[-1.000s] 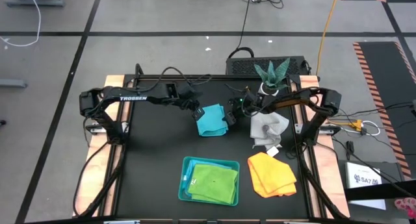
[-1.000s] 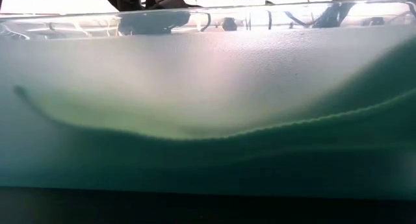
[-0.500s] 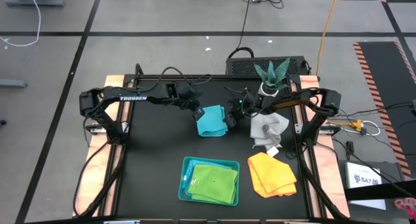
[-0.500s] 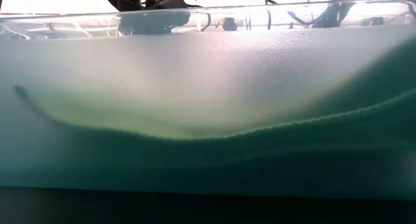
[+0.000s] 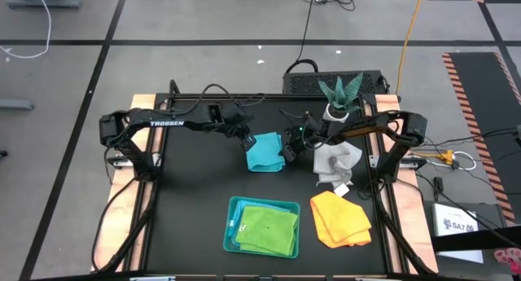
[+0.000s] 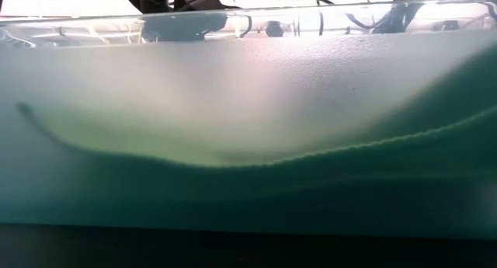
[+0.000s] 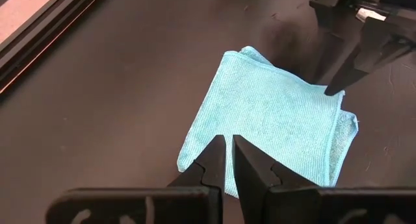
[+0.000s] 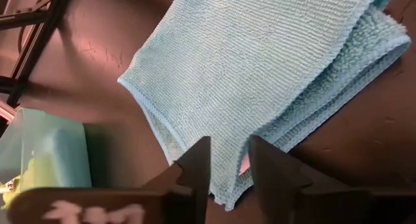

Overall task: Fold microfiber towels
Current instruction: Fold the blue microfiber cloth

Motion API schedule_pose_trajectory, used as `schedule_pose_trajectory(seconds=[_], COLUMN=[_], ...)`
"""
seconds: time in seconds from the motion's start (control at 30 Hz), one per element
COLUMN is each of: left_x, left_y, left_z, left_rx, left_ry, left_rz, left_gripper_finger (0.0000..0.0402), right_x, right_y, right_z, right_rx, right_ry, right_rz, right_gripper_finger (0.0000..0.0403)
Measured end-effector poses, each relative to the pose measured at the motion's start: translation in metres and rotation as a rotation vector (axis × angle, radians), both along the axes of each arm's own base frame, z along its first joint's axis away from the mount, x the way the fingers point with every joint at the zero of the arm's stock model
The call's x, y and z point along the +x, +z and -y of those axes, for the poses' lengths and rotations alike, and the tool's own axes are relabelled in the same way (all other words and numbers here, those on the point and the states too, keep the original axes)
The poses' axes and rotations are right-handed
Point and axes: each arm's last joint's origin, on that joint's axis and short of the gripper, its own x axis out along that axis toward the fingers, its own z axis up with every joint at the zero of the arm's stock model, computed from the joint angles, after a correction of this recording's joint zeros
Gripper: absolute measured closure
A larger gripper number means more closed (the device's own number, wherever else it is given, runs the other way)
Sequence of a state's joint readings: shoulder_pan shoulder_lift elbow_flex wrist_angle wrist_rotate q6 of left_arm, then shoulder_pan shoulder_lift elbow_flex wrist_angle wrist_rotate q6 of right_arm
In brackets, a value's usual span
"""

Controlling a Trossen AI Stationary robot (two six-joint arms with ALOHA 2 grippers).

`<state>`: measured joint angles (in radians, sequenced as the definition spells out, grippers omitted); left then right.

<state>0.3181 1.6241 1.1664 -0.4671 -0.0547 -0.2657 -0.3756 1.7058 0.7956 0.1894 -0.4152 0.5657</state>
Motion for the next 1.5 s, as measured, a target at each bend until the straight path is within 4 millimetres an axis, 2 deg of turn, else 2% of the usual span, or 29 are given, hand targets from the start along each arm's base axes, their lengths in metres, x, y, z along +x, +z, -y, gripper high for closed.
schedule_pose_trajectory(seconds=[0.13,0.27,0.4,0.6,0.67,0.87,1.13,1.37,1.5], left_x=[0.000,0.000,0.000,0.000,0.000,0.000,0.000,0.000,0.000], left_y=[0.000,0.000,0.000,0.000,0.000,0.000,0.000,0.000,0.000], left_z=[0.000,0.000,0.000,0.000,0.000,0.000,0.000,0.000,0.000], left_rx=[0.000,0.000,0.000,0.000,0.000,0.000,0.000,0.000,0.000], left_ry=[0.000,0.000,0.000,0.000,0.000,0.000,0.000,-0.001,0.000], left_rz=[0.000,0.000,0.000,0.000,0.000,0.000,0.000,0.000,-0.001], left_gripper_finger=[0.0371,0.0371,0.0371,0.0371,0.0371,0.0371,0.0371,0.0371,0.0371], right_x=[0.000,0.001,0.001,0.003,0.003,0.005,0.006,0.008,0.012], right_y=[-0.001,-0.007,-0.010,-0.008,-0.008,-0.003,0.028,0.016,0.012], right_z=[0.000,0.000,-0.001,0.000,-0.001,-0.005,-0.022,-0.044,-0.051], right_rx=[-0.001,0.016,0.023,0.004,0.005,0.059,0.077,0.089,0.083], right_ry=[0.002,-0.005,-0.003,0.006,0.007,-0.012,0.017,0.062,0.089], right_rz=[-0.002,-0.024,-0.032,-0.002,-0.002,0.016,0.105,0.013,0.012], right_gripper_finger=[0.0279,0.0280,0.0308,0.0385,0.0397,0.0401,0.0402,0.0402,0.0402])
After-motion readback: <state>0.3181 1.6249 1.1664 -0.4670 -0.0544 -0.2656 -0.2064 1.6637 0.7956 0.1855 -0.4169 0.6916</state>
